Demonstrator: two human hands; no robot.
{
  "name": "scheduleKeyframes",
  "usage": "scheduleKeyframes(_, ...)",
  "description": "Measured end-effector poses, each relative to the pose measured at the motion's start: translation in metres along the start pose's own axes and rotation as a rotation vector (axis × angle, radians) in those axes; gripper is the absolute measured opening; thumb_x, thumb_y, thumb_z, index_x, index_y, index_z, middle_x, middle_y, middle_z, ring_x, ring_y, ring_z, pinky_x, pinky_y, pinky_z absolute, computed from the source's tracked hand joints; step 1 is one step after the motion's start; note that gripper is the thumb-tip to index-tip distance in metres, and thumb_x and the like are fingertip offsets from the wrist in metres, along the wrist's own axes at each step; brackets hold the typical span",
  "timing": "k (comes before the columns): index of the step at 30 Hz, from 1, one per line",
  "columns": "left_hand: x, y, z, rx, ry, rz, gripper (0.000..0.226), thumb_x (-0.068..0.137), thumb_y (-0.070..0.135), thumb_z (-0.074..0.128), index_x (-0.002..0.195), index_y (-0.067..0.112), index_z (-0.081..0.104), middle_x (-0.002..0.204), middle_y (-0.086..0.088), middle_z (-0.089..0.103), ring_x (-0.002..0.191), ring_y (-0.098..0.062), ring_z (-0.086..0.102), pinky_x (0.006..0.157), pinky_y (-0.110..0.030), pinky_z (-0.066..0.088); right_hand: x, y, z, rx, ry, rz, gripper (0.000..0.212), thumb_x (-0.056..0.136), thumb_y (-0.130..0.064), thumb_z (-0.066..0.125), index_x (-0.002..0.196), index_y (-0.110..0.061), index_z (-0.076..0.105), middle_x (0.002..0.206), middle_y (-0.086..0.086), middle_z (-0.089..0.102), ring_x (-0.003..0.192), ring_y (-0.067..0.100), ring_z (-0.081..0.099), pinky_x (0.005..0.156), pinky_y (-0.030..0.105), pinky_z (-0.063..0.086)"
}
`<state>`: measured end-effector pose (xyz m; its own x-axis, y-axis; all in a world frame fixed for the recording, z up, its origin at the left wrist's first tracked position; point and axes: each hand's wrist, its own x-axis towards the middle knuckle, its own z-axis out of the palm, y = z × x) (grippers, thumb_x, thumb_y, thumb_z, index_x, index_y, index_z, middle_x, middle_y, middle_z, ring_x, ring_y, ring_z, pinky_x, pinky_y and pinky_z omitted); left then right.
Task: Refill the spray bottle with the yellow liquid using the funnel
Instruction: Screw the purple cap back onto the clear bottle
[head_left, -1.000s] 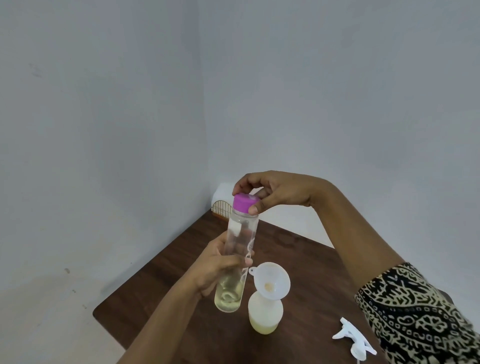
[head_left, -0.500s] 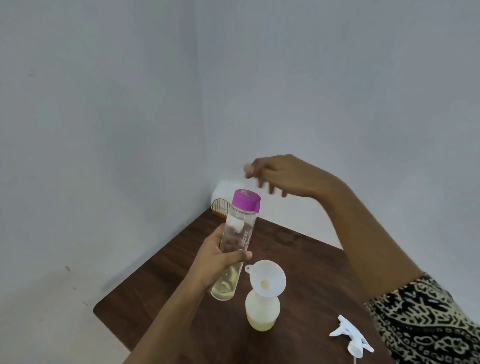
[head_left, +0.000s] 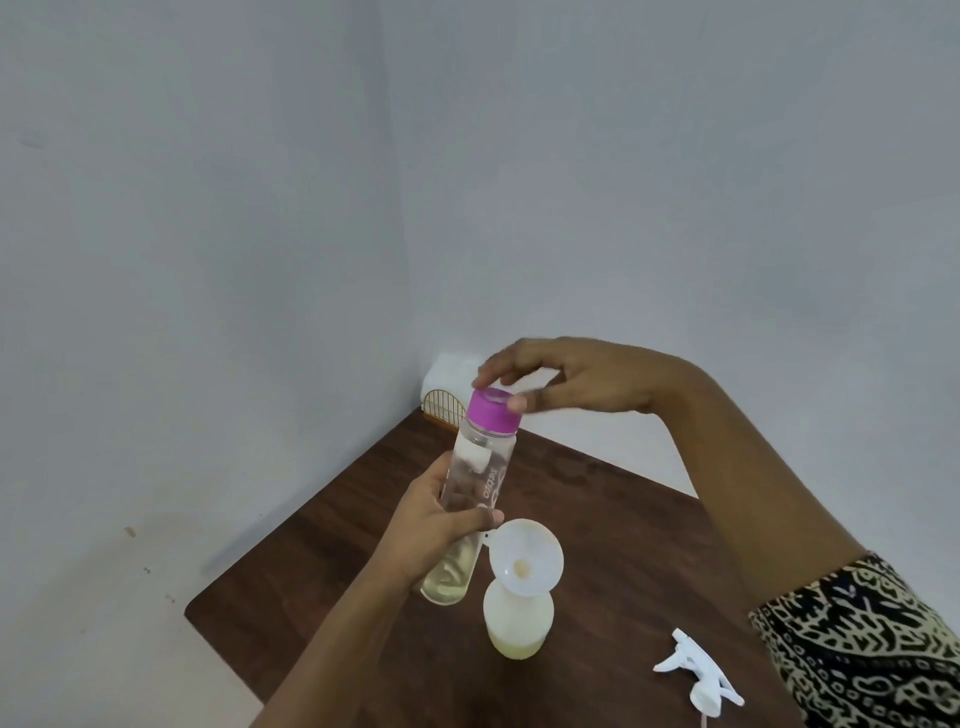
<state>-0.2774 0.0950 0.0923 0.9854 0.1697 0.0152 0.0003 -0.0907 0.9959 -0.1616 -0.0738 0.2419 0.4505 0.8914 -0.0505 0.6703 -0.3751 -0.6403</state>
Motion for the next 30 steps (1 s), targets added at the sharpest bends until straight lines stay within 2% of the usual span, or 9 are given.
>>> scheduleKeyframes(2, 0.001, -0.001, 0.001, 0.030, 0.000, 0.011, 0.048, 0.063, 0.012, 0.082, 0.106, 0.024, 0.063, 0.093, -0.002, 0.072, 0.091, -0.023, 0.070, 0.082, -0.037, 0.058, 0.003, 0.003, 0.006, -0.022, -0.037, 0.030, 0.022, 0.091, -0.041, 0.055, 0.112, -0.037, 0.061, 0.115, -0.017, 0.061, 0.097, 0.004, 0.060, 0.076, 0.014, 0.049)
scheduleKeyframes(7, 0.003, -0.004, 0.003, -0.028, 0.034, -0.007, 0.048, 0.061, 0.012, 0.082, 0.104, 0.023, 0.063, 0.089, -0.004, 0.071, 0.088, -0.026, 0.070, 0.078, -0.037, 0.057, 0.005, 0.006, 0.002, 0.039, 0.256, 0.217, 0.072, 0.093, -0.062, 0.031, 0.065, -0.006, 0.066, 0.049, 0.003, 0.056, 0.044, 0.016, 0.044, 0.058, 0.025, 0.041)
scheduleKeyframes(10, 0.004, -0.004, 0.001, 0.006, 0.024, -0.004, 0.047, 0.067, 0.006, 0.082, 0.106, 0.024, 0.062, 0.089, 0.001, 0.072, 0.089, -0.023, 0.070, 0.077, -0.032, 0.056, 0.003, 0.014, 0.001, 0.073, 0.166, 0.037, 0.023, 0.091, -0.044, 0.055, 0.094, -0.024, 0.066, 0.088, -0.009, 0.067, 0.072, 0.010, 0.063, 0.067, 0.021, 0.048)
scheduleKeyframes(13, 0.005, -0.004, 0.001, -0.014, 0.002, -0.030, 0.049, 0.064, 0.009, 0.081, 0.107, 0.023, 0.062, 0.090, -0.001, 0.072, 0.088, -0.024, 0.070, 0.076, -0.033, 0.056, 0.009, 0.017, 0.010, -0.036, -0.048, -0.043, 0.037, 0.085, -0.034, 0.067, 0.117, -0.047, 0.052, 0.116, -0.029, 0.053, 0.101, 0.002, 0.057, 0.080, 0.010, 0.045)
scheduleKeyframes(19, 0.007, -0.007, 0.004, 0.056, 0.062, 0.003, 0.047, 0.064, 0.013, 0.085, 0.105, 0.024, 0.064, 0.093, -0.001, 0.073, 0.092, -0.022, 0.069, 0.083, -0.038, 0.056, 0.035, 0.021, 0.033, -0.235, 0.287, 0.103, 0.048, 0.076, -0.060, 0.064, 0.082, -0.013, 0.064, 0.072, -0.001, 0.058, 0.064, 0.013, 0.050, 0.058, 0.026, 0.036)
scheduleKeyframes(23, 0.008, -0.009, 0.009, 0.109, 0.099, 0.016, 0.049, 0.068, 0.012, 0.085, 0.110, 0.024, 0.063, 0.095, 0.002, 0.072, 0.091, -0.016, 0.069, 0.083, -0.032, 0.056, 0.048, 0.027, 0.044, -0.401, 0.496, 0.226, 0.049, 0.091, -0.050, 0.047, 0.059, -0.013, 0.051, 0.057, 0.003, 0.052, 0.060, 0.022, 0.051, 0.051, 0.026, 0.031)
scheduleKeyframes(26, 0.011, -0.008, 0.005, 0.018, 0.054, -0.027, 0.050, 0.060, 0.015, 0.085, 0.105, 0.021, 0.064, 0.090, -0.002, 0.072, 0.089, -0.022, 0.070, 0.082, -0.038, 0.057, 0.041, 0.027, 0.041, -0.152, 0.401, 0.042, 0.051, 0.090, -0.064, 0.033, 0.084, -0.021, 0.060, 0.081, -0.003, 0.064, 0.072, 0.013, 0.057, 0.064, 0.026, 0.042)
scheduleKeyframes(28, 0.014, -0.007, 0.002, -0.073, 0.021, -0.063, 0.046, 0.059, 0.006, 0.083, 0.099, 0.018, 0.065, 0.085, -0.005, 0.071, 0.082, -0.024, 0.069, 0.074, -0.037, 0.056, 0.040, 0.026, 0.044, -0.321, 0.334, -0.143, 0.052, 0.088, -0.067, 0.030, 0.098, -0.025, 0.058, 0.090, -0.008, 0.063, 0.077, 0.009, 0.055, 0.067, 0.024, 0.041)
scheduleKeyframes(30, 0.017, -0.008, 0.001, -0.124, 0.011, -0.075, 0.043, 0.063, -0.005, 0.082, 0.097, 0.015, 0.066, 0.083, -0.008, 0.070, 0.078, -0.025, 0.068, 0.069, -0.035, 0.056, 0.045, 0.028, 0.051, -0.502, 0.377, -0.240, 0.046, 0.089, -0.065, 0.031, 0.084, -0.023, 0.050, 0.072, -0.007, 0.055, 0.062, 0.009, 0.047, 0.056, 0.022, 0.032)
